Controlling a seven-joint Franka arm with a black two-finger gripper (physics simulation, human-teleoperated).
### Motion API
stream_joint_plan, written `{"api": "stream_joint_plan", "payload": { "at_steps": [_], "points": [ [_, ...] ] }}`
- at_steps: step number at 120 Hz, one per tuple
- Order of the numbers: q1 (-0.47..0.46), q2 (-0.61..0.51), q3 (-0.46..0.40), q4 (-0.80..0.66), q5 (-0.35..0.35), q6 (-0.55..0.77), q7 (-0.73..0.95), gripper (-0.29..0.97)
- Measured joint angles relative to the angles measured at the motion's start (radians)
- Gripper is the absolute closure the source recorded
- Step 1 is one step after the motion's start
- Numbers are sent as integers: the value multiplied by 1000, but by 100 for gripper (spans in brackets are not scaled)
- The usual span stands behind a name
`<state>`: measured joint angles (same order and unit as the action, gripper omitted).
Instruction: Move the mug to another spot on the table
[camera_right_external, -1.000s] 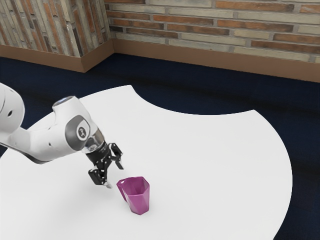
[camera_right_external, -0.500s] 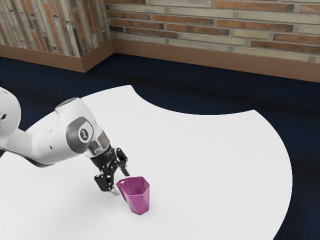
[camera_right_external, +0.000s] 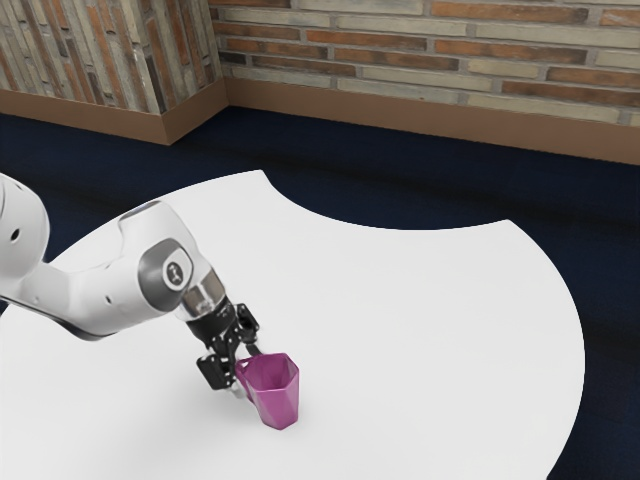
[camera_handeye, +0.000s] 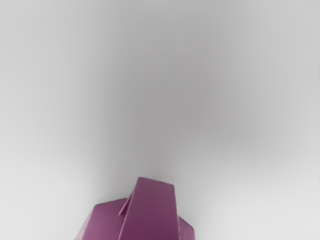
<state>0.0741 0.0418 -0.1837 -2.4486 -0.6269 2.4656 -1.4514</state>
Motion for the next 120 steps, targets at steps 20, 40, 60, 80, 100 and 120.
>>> {"api": "stream_joint_plan", "payload": {
  "at_steps": [20, 40, 60, 80, 100, 120],
  "points": [
    [-8, 4, -12, 0, 1, 1, -12, 10],
    [-27, 10, -16, 0, 6, 2, -20, 19],
    [-16, 11, -17, 0, 9, -1, -25, 42],
    [-16, 6, -16, 0, 12, -6, -27, 55],
    [-18, -25, -17, 0, 15, -13, -24, 60],
    [-30, -58, -6, 3, 18, -27, -19, 69]
  ]
}}
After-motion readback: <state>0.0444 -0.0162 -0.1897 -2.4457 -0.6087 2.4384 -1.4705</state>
